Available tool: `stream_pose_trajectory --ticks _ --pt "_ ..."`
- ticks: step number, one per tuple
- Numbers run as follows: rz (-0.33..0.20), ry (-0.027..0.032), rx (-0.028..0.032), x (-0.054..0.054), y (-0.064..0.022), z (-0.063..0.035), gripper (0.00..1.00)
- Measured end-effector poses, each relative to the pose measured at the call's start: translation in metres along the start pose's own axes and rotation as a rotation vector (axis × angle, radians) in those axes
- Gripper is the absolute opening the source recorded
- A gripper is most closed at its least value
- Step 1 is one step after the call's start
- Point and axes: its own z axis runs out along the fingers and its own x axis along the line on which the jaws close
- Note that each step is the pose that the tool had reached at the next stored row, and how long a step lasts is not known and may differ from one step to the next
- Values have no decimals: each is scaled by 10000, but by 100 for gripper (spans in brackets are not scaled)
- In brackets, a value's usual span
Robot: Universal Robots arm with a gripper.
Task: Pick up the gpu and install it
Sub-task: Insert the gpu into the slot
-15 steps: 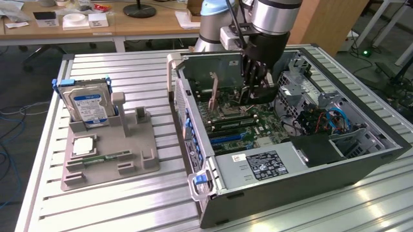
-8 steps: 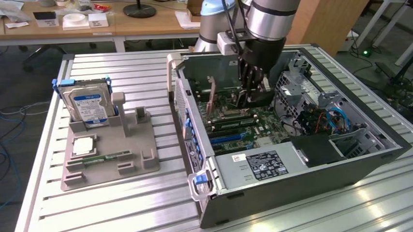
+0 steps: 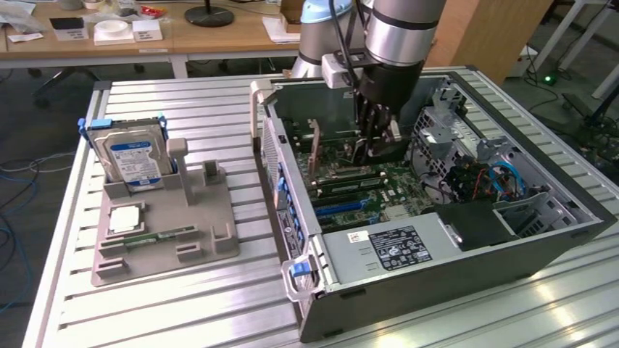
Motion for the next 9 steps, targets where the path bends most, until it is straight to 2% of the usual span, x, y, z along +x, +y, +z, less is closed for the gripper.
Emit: stream_pose_trajectory --ticks 5,9 --pt "3 -3 2 37 2 32 27" --pt "1 -2 1 39 9 95 27"
